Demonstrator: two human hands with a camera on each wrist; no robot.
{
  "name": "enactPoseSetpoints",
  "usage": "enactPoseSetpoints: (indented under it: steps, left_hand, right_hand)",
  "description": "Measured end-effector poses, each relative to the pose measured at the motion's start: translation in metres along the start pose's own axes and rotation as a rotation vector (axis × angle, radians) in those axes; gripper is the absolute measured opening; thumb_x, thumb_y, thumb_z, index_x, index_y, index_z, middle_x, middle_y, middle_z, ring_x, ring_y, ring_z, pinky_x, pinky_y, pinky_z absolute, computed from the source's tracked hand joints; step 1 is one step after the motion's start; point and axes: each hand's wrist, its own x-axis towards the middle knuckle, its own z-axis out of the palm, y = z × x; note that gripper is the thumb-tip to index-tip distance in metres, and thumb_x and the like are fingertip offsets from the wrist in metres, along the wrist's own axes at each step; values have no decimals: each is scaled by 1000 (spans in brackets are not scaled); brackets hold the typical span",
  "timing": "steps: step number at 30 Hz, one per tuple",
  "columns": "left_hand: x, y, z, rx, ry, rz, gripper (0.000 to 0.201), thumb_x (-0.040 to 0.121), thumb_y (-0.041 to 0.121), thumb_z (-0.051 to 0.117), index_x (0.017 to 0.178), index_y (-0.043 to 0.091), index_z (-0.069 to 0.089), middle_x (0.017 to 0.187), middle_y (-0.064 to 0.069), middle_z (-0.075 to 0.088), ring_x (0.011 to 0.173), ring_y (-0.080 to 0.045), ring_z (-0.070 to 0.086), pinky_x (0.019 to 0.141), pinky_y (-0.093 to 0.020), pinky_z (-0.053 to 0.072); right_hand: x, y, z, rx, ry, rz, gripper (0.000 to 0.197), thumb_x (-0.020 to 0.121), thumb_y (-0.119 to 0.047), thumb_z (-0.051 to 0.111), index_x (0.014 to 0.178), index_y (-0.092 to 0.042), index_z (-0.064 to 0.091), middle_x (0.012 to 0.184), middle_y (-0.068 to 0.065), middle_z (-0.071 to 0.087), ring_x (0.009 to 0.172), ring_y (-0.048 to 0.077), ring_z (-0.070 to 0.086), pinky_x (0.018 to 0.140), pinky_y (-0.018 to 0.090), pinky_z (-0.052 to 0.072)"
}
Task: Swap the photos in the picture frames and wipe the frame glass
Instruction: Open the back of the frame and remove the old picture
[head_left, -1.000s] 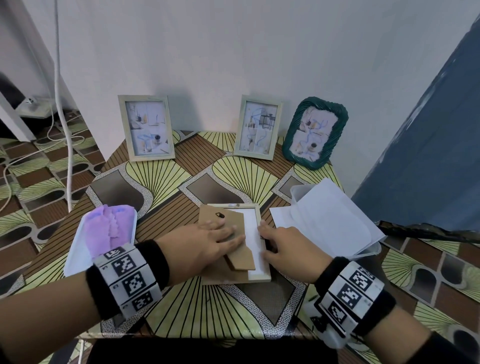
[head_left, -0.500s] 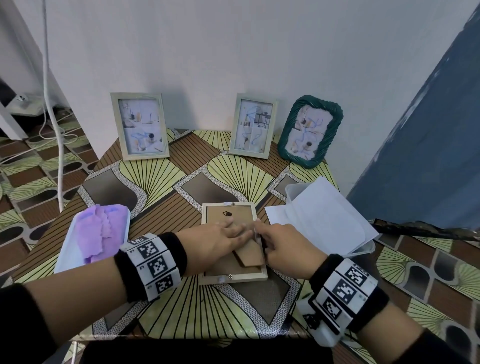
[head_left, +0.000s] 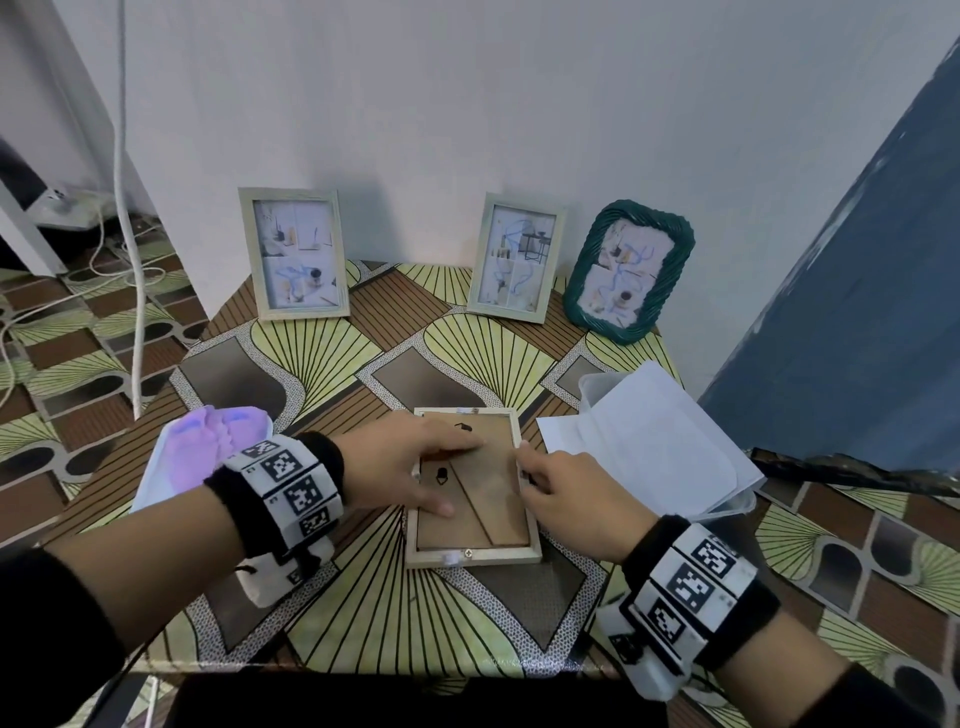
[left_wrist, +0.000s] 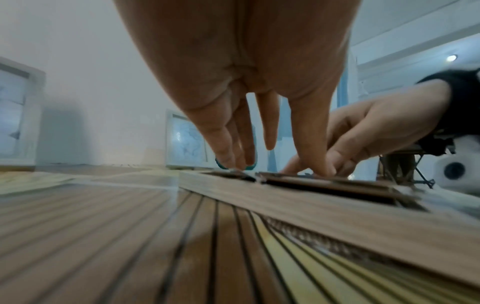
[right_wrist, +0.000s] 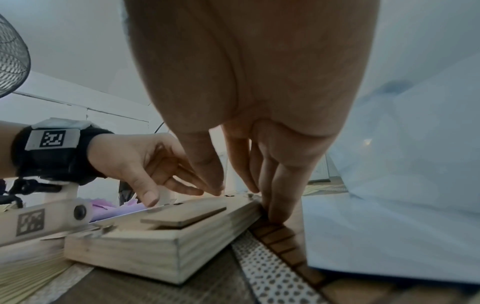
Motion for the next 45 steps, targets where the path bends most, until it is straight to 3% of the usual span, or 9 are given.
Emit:
enactPoseSetpoints:
  steps: [3, 7, 12, 15, 22, 29, 32, 37, 45]
  left_hand:
    - [-6, -7, -11, -12, 93, 11, 71, 71, 40, 83, 136, 31, 54, 130, 15, 57, 117, -1, 50, 102, -22, 39]
    - [-20, -23, -20, 131, 84, -90, 49, 79, 49, 73, 124, 35, 59, 116, 18, 56, 107, -1, 51, 91, -18, 37]
    - [-27, -27, -4, 100, 76, -101, 36, 82, 45, 72, 113, 28, 67, 94, 18, 62, 83, 4, 57, 78, -13, 45]
    - [-26, -27, 0, 90, 122, -94, 27, 81, 49, 71, 100, 29, 68, 85, 18, 64, 78, 4, 58, 73, -16, 48]
    - [-27, -32, 1, 66, 80, -116, 28, 82, 50, 69, 77, 23, 62, 75, 13, 63, 72, 0, 57, 69, -24, 49]
    - [-29, -30, 5, 88, 57, -158, 29, 85, 50, 66, 71, 28, 53, 73, 12, 60, 71, -2, 55, 68, -27, 48]
    - [-27, -29, 1, 16, 28, -182, 24, 85, 45, 69, 72, 29, 55, 75, 12, 61, 74, -2, 56, 69, -23, 46]
    - [-17, -33, -5, -141, -43, -254, 9, 87, 34, 69, 86, 26, 65, 82, 11, 66, 77, -2, 60, 71, -17, 45]
    - [0, -30, -11, -326, -66, -390, 4, 83, 21, 76, 86, 20, 73, 81, 1, 75, 71, -4, 67, 77, -24, 54]
  right_hand:
    - [-2, 0, -2, 19, -14, -9, 21, 99, -35, 48, 79, -28, 43, 69, -10, 48, 59, 4, 43, 51, 19, 27]
    - [-5, -5, -2, 46, 6, -30, 23, 97, -45, 53, 97, -22, 54, 84, -12, 53, 70, 11, 52, 56, 20, 32]
    - [-6, -13, 0, 10, 15, -6, 35, 91, -51, 59, 111, -22, 61, 129, 6, 59, 102, 21, 62, 82, 31, 49]
    - [-6, -16, 1, -45, 7, 6, 41, 90, -52, 59, 116, -21, 62, 137, 9, 55, 105, 23, 61, 86, 32, 50]
    - [-5, -19, 1, -139, -29, 9, 44, 90, -54, 58, 117, -20, 64, 136, 8, 56, 105, 24, 60, 81, 30, 47]
    - [1, -23, 2, -250, -36, -6, 35, 91, -56, 56, 90, -21, 60, 108, 2, 57, 80, 18, 46, 65, 30, 32]
    - [0, -23, 1, -255, -45, -10, 38, 91, -56, 57, 101, -20, 64, 109, 2, 56, 85, 19, 50, 68, 29, 33]
    - [0, -26, 1, -306, -90, -19, 31, 94, -54, 54, 86, -24, 46, 117, 7, 53, 86, 20, 49, 70, 29, 34]
    - [2, -29, 2, -339, -101, -10, 33, 94, -52, 55, 91, -19, 51, 121, 10, 51, 96, 25, 54, 73, 30, 34]
